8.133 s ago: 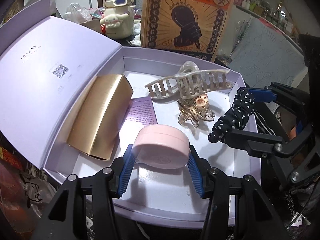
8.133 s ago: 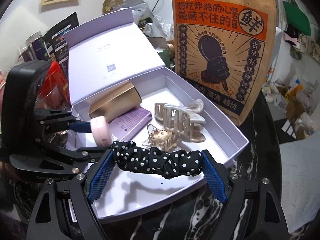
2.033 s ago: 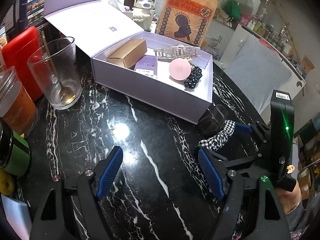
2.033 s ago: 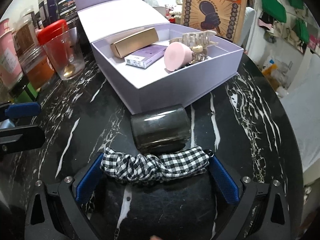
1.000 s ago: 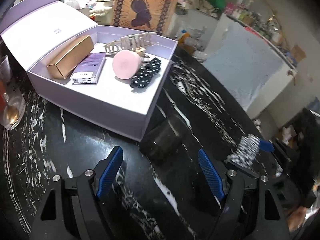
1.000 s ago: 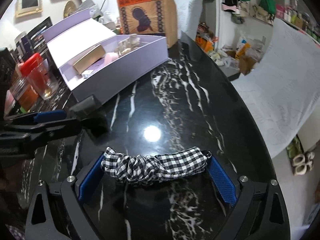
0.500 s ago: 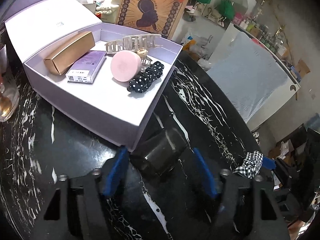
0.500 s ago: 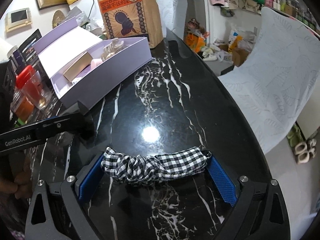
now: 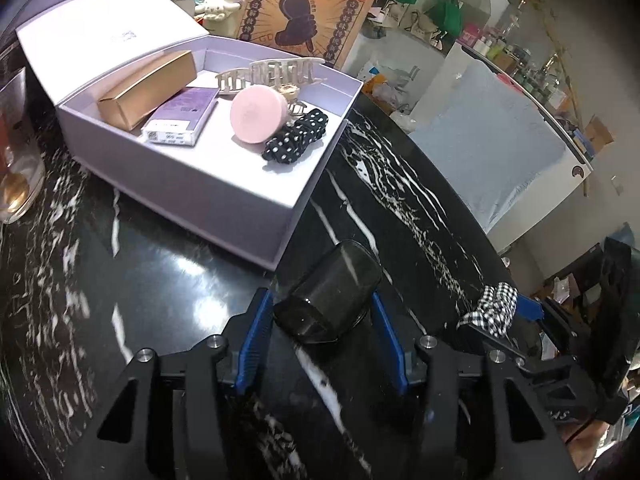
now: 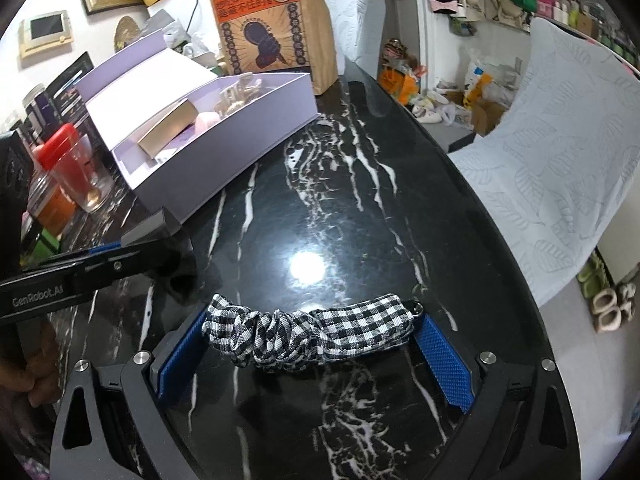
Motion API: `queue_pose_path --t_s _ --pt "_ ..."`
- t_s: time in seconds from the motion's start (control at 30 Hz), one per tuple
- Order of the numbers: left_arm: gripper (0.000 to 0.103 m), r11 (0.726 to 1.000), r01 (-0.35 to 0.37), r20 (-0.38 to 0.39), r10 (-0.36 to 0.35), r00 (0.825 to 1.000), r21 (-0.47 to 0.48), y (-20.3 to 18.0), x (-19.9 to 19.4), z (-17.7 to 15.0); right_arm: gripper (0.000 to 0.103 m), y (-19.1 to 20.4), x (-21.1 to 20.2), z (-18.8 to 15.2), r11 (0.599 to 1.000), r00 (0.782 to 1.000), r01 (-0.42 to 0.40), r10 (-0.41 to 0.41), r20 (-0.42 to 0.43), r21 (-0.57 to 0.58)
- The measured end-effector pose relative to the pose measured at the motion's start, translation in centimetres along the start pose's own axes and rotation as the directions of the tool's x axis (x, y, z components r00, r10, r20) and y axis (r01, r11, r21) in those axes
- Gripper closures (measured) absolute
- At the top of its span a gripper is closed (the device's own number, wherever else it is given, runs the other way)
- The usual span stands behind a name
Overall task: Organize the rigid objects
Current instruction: 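Grasp the dark translucent cylinder with the left tool while the right tool holds the scrunchie, then carry the dark cylinder and gingham scrunchie over the lavender box with both tools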
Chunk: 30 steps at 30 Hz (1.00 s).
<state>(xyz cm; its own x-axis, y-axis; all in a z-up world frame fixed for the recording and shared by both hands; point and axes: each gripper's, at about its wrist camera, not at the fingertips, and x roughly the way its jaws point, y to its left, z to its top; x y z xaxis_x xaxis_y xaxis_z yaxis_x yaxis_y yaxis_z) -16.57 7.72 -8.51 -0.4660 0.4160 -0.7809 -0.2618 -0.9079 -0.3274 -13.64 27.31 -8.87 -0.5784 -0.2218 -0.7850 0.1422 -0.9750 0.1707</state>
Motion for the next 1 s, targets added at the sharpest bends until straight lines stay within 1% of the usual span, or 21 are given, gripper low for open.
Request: queue_pose_path --t_s 0.3,0.53,0.7,0.83,0.9,1.0 --pt "0.053 1.0 -0.009 -0.015 0.009 1.0 -0.029 2.2 -2.3 -2.1 0.004 2.6 0.1 -0.5 0.997 0.998 -0.054 0.053 -0.016 -0.057" --pt "0.053 0.999 -0.026 -0.004 0.025 1.0 -0.041 4.2 -4.0 -3.5 0.004 4.7 0.3 -0.9 0.99 0.996 -0.09 0.088 -0.031 -0.104" --pt "0.052 1.0 -0.021 -0.007 0.021 1.0 0.01 4.1 -4.1 -3.8 0.004 5.7 0.5 -1.1 0.986 0.994 -0.103 0.099 -0.041 -0.129" --pt "0.051 0.996 -0.038 -0.054 0.042 0.998 0.079 3.3 -3.0 -3.9 0.004 6.1 0.7 -1.2 0.986 0.994 -0.103 0.097 -0.049 -0.134" --pt "0.048 0.993 -0.049 -0.04 0.053 0.998 0.104 2.9 -2.8 -3.9 0.004 6.0 0.7 -1.2 0.986 0.994 -0.1 0.094 -0.052 -0.131" --pt "0.045 0.993 -0.047 -0.038 0.051 0.998 0.112 2.7 -2.6 -3.9 0.004 5.8 0.7 -1.2 0.988 0.995 -0.096 0.09 -0.052 -0.123"
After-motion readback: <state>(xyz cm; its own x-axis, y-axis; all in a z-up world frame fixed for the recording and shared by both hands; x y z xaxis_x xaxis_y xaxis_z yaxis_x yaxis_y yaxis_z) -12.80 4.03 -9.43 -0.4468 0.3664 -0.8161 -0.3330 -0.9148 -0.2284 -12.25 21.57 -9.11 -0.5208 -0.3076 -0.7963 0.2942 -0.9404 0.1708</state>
